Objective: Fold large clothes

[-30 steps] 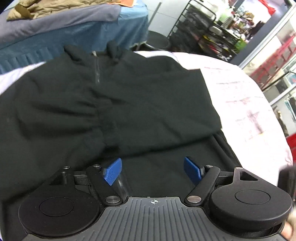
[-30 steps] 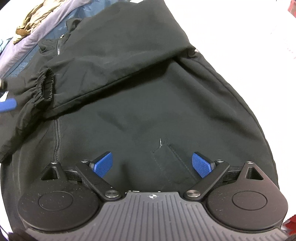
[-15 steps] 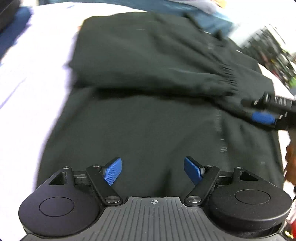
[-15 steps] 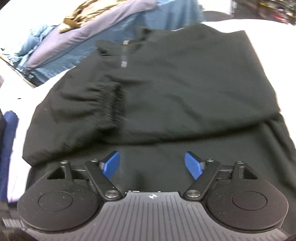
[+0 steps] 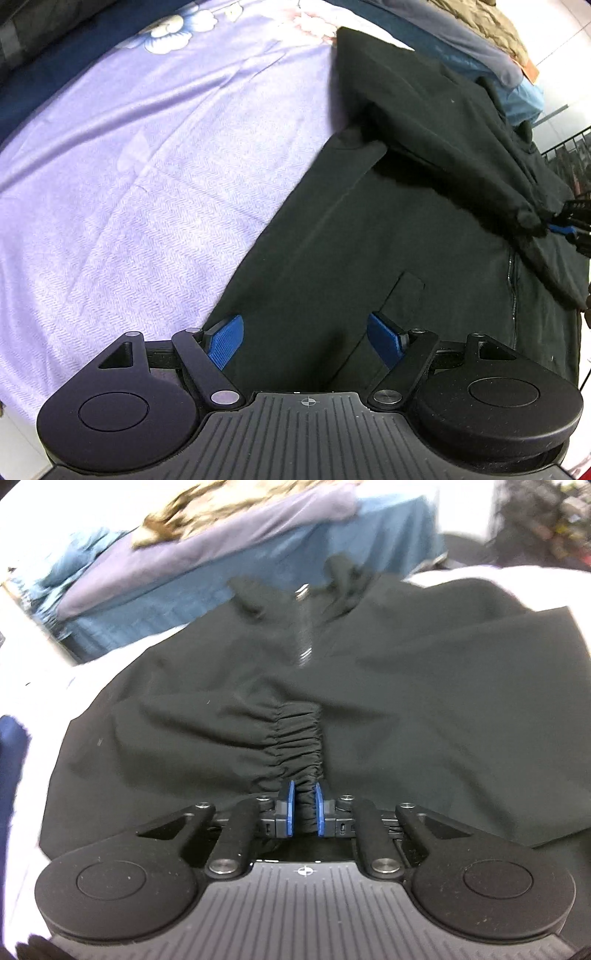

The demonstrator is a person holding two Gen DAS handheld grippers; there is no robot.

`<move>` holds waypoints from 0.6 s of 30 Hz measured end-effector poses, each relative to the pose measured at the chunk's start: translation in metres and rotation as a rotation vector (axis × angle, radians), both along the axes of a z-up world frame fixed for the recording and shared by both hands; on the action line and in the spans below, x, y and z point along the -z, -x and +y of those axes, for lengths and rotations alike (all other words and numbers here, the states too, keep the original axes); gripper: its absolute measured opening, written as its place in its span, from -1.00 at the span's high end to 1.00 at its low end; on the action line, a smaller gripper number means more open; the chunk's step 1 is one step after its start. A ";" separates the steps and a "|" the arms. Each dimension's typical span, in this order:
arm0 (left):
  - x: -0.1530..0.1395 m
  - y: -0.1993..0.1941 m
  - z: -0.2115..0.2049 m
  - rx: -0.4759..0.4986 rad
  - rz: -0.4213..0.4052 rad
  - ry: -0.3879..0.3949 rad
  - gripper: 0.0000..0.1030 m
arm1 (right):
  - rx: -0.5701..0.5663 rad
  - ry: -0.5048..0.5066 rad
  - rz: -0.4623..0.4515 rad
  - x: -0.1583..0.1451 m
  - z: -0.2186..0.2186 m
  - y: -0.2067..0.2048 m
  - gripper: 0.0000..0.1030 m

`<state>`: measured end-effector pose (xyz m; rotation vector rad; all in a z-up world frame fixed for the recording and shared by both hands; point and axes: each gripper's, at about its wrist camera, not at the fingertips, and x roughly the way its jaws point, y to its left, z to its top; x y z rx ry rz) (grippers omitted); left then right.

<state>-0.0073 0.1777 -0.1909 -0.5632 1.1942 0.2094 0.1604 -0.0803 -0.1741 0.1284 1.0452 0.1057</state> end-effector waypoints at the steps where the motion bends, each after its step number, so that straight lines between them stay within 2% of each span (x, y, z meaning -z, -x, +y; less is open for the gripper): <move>1: 0.001 -0.001 0.000 0.004 0.000 0.002 -1.00 | 0.014 0.021 0.012 0.002 0.001 0.000 0.69; 2: 0.002 -0.001 0.001 0.011 0.001 0.002 -1.00 | 0.019 0.023 0.040 0.007 0.001 -0.001 0.55; 3: 0.002 -0.002 0.001 0.019 0.001 0.003 -1.00 | 0.017 0.018 0.083 0.013 0.000 -0.003 0.30; 4: 0.003 -0.004 0.001 0.029 -0.003 0.003 -1.00 | 0.026 0.016 0.104 0.015 0.000 -0.003 0.25; 7: 0.004 -0.006 0.006 0.050 -0.010 0.012 -1.00 | 0.061 0.001 0.071 0.006 -0.008 0.008 0.03; 8: 0.005 -0.007 0.008 0.057 -0.011 0.018 -1.00 | 0.071 0.003 0.067 0.003 -0.011 0.013 -0.12; 11: 0.006 -0.011 0.012 0.081 -0.024 0.028 -1.00 | 0.087 -0.029 0.077 0.001 -0.022 0.028 -0.18; 13: 0.007 -0.012 0.014 0.104 -0.038 0.031 -1.00 | 0.078 -0.049 0.086 -0.001 -0.030 0.041 -0.35; 15: 0.007 -0.010 0.016 0.136 -0.053 0.032 -1.00 | 0.057 -0.049 0.094 -0.002 -0.039 0.060 -0.60; 18: 0.002 -0.004 0.018 0.183 -0.095 0.026 -1.00 | 0.038 -0.014 0.118 -0.002 -0.056 0.090 -0.60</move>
